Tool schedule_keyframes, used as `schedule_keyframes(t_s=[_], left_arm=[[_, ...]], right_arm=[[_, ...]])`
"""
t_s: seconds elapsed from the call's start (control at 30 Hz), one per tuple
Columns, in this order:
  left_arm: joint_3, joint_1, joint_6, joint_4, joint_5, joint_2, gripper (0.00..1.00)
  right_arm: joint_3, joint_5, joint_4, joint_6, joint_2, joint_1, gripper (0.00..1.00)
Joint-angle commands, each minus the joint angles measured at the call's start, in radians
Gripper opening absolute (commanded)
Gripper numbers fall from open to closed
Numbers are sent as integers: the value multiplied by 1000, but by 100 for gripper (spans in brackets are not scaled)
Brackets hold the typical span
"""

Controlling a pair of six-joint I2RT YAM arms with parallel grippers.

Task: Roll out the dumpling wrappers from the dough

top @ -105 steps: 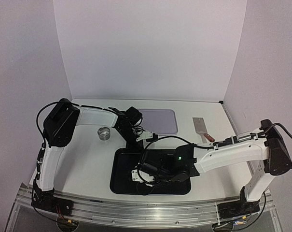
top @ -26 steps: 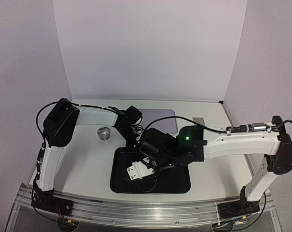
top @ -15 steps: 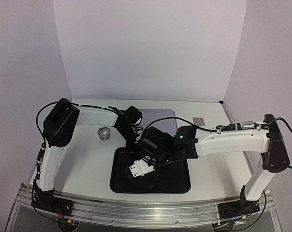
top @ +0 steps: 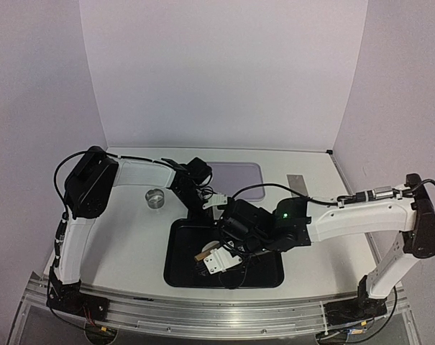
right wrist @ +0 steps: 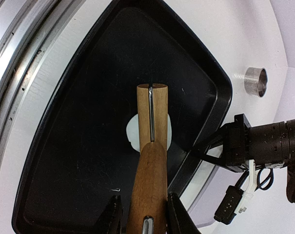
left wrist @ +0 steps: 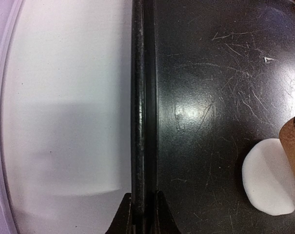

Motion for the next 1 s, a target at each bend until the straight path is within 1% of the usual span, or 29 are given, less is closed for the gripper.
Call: schedule_keyframes(t_s=[0.0, 0.1, 0.2, 0.37, 0.47, 0.6, 0.77, 0.87, 0.97], left_arm=[[40, 7, 75, 82, -172, 12, 0], [35, 7, 73, 81, -169, 9, 0], [33, 7, 73, 84, -170, 9, 0], [30, 9, 71, 87, -168, 3, 0], [28, 9, 76, 90, -167, 7, 0], [41, 8, 72, 87, -162, 13, 0], [34, 9, 69, 84, -161, 7, 0], [25, 9, 68, 87, -161, 1, 0], [16, 9, 68, 93, -162, -3, 0]], right_arm=[[4, -61, -141, 6, 78, -2, 0], [40, -46, -138, -1, 110, -7, 0], [33, -45, -139, -15, 112, -10, 0], [-28, -44, -181, 16, 40, 5, 0], [-31, -27, -194, 28, 20, 4, 0], [63, -26, -188, 25, 100, -19, 0], [130, -24, -171, -14, 185, -36, 0], [98, -29, -173, -9, 162, -32, 0], [24, -9, -178, -8, 83, -5, 0]])
